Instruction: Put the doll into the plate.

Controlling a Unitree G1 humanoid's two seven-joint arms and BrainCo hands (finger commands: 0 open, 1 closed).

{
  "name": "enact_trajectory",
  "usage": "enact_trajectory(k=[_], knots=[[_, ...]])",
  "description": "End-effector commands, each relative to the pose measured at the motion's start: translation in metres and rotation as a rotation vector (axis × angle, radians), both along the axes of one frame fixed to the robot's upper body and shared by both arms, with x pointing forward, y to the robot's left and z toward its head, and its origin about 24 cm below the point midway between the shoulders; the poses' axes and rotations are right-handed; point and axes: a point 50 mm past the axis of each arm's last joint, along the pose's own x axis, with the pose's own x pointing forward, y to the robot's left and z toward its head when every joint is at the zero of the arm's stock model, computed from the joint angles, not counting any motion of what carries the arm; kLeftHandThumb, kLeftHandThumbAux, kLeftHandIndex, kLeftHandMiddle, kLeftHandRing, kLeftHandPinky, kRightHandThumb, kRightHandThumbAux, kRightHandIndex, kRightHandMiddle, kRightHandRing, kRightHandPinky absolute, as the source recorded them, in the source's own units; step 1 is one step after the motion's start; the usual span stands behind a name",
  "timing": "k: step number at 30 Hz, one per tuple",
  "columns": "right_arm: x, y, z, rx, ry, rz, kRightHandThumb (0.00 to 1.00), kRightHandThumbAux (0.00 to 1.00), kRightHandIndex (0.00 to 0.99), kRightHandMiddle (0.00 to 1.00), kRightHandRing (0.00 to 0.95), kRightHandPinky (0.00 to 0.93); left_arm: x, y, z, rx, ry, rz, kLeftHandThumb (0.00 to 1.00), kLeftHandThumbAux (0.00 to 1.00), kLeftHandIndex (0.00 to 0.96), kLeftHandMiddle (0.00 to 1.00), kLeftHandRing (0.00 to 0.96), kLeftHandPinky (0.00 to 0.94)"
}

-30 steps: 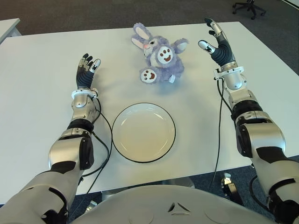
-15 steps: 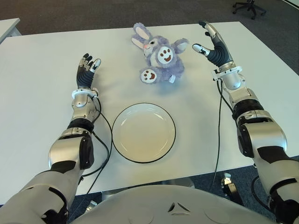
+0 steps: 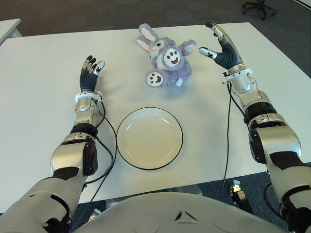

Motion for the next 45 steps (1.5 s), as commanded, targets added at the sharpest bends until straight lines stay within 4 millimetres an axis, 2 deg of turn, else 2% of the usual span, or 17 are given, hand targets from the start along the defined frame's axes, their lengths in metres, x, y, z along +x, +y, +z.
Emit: enact_trajectory(k=[1,22,30,36,45], knots=[[0.001,0.003,0.001,-0.029,-0.001,0.011,0.146,0.215,0.000,0.000,0.000,0.000,-0.034,-0.015,-0.058,-0.071,0.252,0.002,0.000,0.501,0.000,0.093,0.037,0.000],[-0.001,0.006,-0.003,-0.118,0.024,0.059,0.164,0.202,0.000,0.000,0.000,0.000,-0.032,-0.016,-0.057,-0.074,0.259,0.004,0.000,0.484,0.000,0.082,0.033,0.000],[-0.003,0.009,-0.004,-0.123,0.029,0.087,0.186,0.194,0.000,0.000,0.000,0.000,-0.032,-0.016,-0.057,-0.070,0.258,0.005,0.000,0.471,0.000,0.088,0.037,0.000],[-0.006,0.015,-0.005,-0.108,0.035,0.143,0.240,0.211,0.000,0.000,0.000,0.000,-0.033,-0.016,-0.057,-0.066,0.257,0.005,0.000,0.467,0.000,0.086,0.033,0.000],[-0.006,0.016,-0.006,-0.147,0.061,0.160,0.253,0.186,0.000,0.000,0.000,0.000,-0.033,-0.016,-0.058,-0.071,0.255,0.005,0.000,0.468,0.000,0.095,0.044,0.000]])
